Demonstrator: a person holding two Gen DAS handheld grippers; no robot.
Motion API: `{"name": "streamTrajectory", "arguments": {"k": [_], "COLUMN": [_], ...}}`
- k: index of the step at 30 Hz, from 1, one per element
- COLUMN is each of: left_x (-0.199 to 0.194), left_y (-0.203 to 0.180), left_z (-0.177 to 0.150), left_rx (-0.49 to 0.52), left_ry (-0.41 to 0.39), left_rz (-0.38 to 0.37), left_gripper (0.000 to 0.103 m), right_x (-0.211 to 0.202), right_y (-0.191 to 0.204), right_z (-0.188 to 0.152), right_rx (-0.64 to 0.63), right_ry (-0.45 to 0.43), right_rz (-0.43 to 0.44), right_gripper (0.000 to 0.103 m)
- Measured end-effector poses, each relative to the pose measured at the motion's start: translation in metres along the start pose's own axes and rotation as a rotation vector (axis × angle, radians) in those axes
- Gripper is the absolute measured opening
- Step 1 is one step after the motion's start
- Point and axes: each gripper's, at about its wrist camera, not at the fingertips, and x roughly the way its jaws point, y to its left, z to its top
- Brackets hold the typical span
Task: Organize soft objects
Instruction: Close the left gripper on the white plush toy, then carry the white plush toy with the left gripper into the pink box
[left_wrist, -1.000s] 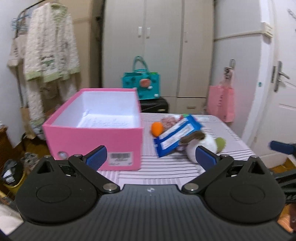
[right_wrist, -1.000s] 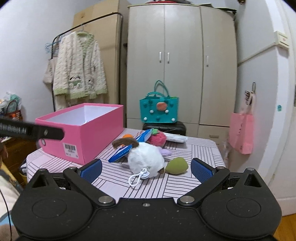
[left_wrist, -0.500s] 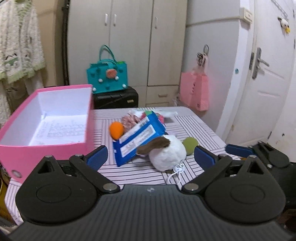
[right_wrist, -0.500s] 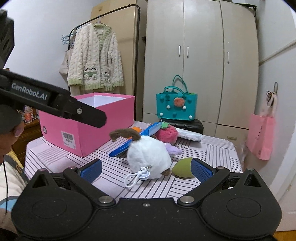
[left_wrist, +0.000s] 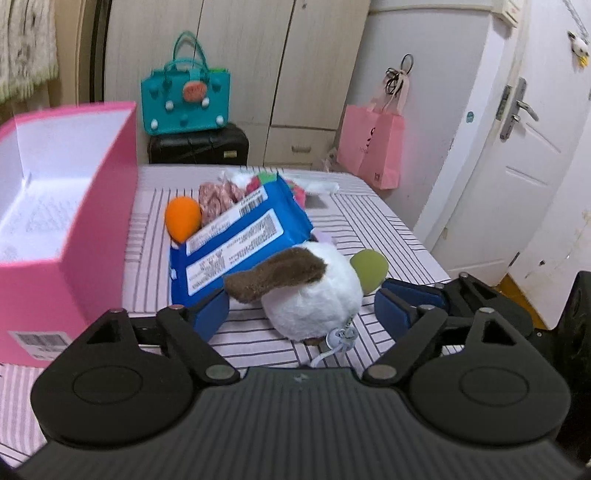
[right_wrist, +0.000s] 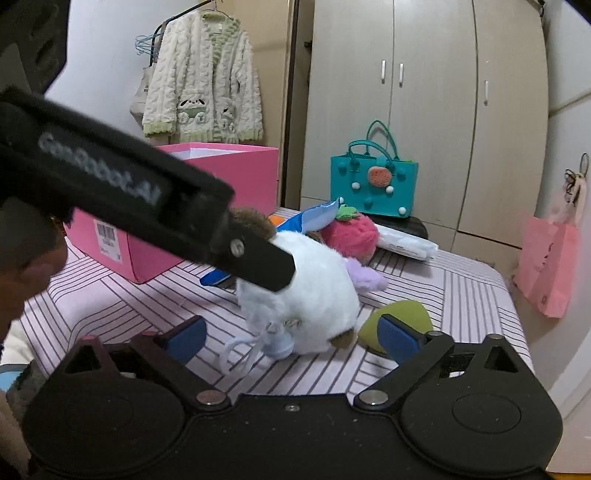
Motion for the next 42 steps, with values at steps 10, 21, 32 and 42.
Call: {"name": "streamTrajectory", "arguments": {"k": [10, 21, 32, 42], "left_x": [0.028, 0.033, 0.022, 0.005], "left_y": [0.02, 0.02, 0.014, 0.004], "left_z": [0.001, -0.001, -0.004, 0.008], "left_rx": [-0.107, -0.16, -0.156, -0.135], "left_ry": [0.051, 0.0, -0.004, 0.057], "left_rz": [-0.076, -0.122, -0.136, -0.108], "left_gripper": [0.068, 0.053, 0.052, 0.052], "right_x": [0.018, 0.023, 0.015, 0.003], "right_y": [-0.011, -0.011, -0.011, -0.017], "right_z": [0.005, 0.01, 0.014, 0.022], "right_rx": [0.028, 0.034, 0.064, 0.082], "right_ry": [0.046, 0.025, 0.025, 0.043], "right_rz": [0.043, 0.015, 0.012, 0.069], "right_gripper": [0.081, 0.072, 0.07, 0.071]}}
